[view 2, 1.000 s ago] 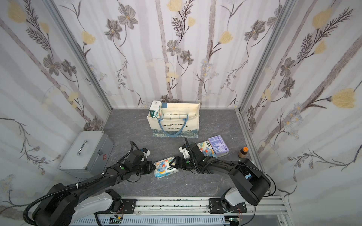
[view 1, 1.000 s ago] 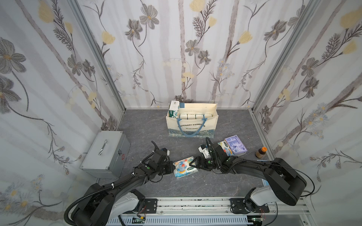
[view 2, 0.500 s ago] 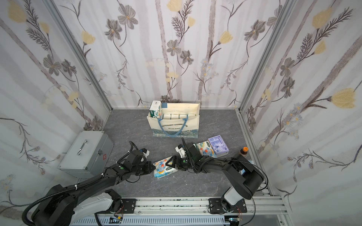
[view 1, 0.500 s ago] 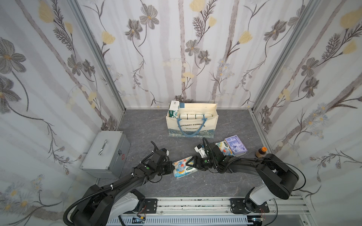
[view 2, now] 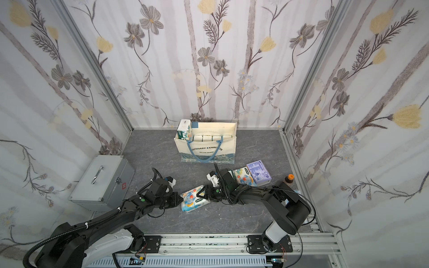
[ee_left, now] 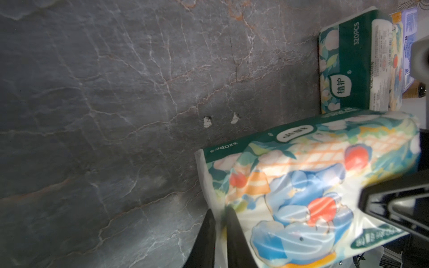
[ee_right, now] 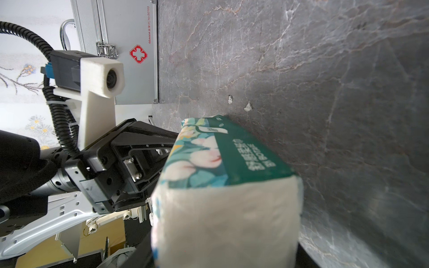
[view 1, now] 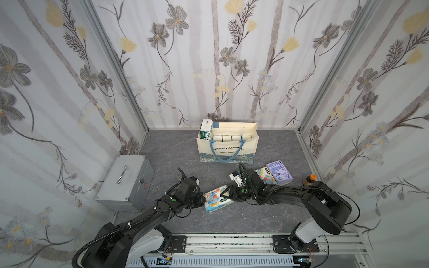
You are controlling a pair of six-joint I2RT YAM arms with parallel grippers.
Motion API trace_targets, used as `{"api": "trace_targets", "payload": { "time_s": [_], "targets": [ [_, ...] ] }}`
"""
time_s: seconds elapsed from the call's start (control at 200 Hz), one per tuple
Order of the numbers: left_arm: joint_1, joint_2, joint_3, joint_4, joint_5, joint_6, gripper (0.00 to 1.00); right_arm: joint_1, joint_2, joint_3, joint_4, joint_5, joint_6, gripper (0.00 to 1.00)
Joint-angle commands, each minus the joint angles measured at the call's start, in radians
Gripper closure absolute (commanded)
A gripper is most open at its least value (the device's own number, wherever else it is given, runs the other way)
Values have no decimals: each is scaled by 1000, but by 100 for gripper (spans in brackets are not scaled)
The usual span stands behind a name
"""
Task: Put tissues into the canvas bag
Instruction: Pick up the pack of facial tissues from the center of the board.
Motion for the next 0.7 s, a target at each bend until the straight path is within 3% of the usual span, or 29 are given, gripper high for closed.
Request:
{"api": "trace_targets", "payload": {
  "time_s": [0.0, 0.045, 0.165, 0.22, 0.48, 0.695],
  "targets": [
    [1, -29, 13, -56, 8, -4, 68, 0, -22, 10, -26, 24, -41, 46],
    [0, -48, 21, -77, 9, -7, 49, 0, -30, 12, -47, 34, -54, 46],
    [0, -130, 75, -165, 13, -8, 19, 0, -51, 13, -90, 60, -73, 46],
    [0, -194, 114, -220, 4, -8, 1, 0, -59, 15, -104, 70, -80, 46],
    [0, -559, 315, -483, -142, -31, 0, 0, -102, 59, -202, 86, -124, 47],
    [1, -737, 472, -685, -361, 140, 0, 0, -149, 124, -306, 110, -162, 46]
  ]
}}
